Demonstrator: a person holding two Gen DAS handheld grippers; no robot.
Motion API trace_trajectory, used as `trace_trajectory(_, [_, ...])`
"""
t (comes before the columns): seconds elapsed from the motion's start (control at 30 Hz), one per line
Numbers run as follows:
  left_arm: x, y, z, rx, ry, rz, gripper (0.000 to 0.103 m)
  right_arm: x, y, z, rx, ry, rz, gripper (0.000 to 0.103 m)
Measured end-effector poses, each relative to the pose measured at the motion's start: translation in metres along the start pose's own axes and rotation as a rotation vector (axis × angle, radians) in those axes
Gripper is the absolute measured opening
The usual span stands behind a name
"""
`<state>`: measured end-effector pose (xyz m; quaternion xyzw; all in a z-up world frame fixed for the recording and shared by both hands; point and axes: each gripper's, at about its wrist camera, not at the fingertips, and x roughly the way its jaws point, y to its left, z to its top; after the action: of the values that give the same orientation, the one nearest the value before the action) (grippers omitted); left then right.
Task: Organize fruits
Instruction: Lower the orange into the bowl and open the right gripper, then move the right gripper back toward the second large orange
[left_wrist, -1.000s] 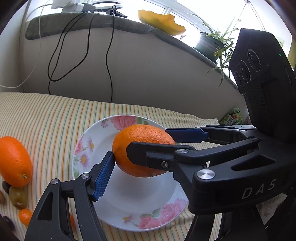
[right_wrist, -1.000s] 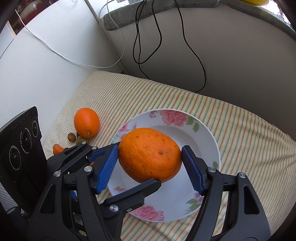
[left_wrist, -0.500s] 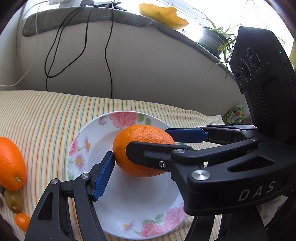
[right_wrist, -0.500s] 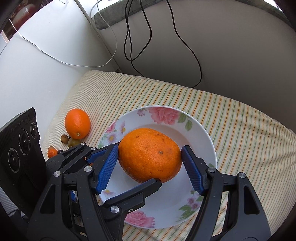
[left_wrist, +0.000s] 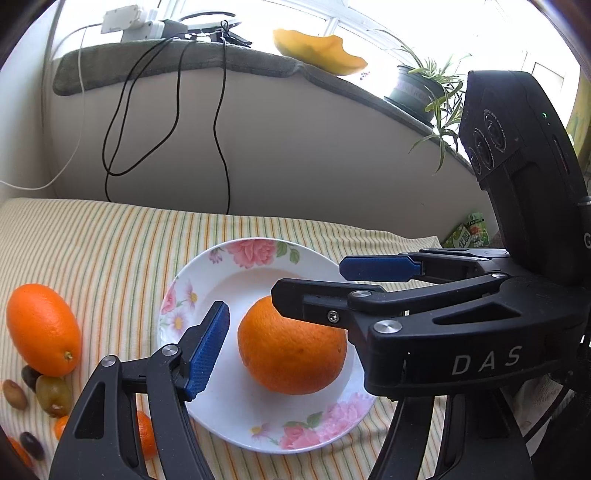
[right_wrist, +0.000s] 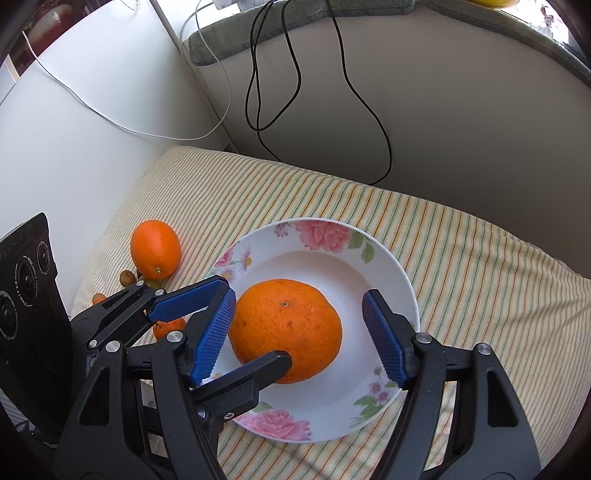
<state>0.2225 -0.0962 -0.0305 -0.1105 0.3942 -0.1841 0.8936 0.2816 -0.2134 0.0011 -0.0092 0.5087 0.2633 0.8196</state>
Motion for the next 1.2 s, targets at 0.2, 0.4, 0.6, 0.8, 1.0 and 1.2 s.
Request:
trace_trajectory(0.2, [-0.015, -0.003, -0.005, 0.020, -0.013, 0.009, 0.069, -0.011, 0.007, 0.000, -0.002, -0.021, -0.020, 0.075])
trace_trajectory(0.4, [-0.037, -0.003, -0.014, 0.032, -0.036, 0.021, 0.069, -0.027, 0.011, -0.003, 0.023, -0.071, -0.034, 0.076])
trace_trajectory(0.6, [-0.062, -0.005, -0.023, 0.049, -0.072, 0.040, 0.069, -0.040, 0.019, -0.009, 0.028, -0.111, -0.049, 0.079])
trace_trajectory(0.8, [-0.087, -0.001, -0.028, 0.054, -0.116, 0.044, 0.069, -0.052, 0.028, -0.015, 0.033, -0.184, -0.046, 0.079])
trace_trajectory(1.0, [-0.108, 0.007, -0.036, 0.061, -0.146, 0.049, 0.069, -0.056, 0.046, -0.020, -0.009, -0.208, -0.049, 0.079])
trace_trajectory(1.2, [-0.123, 0.019, -0.041, 0.069, -0.166, 0.079, 0.069, -0.054, 0.065, -0.020, -0.029, -0.208, -0.040, 0.079])
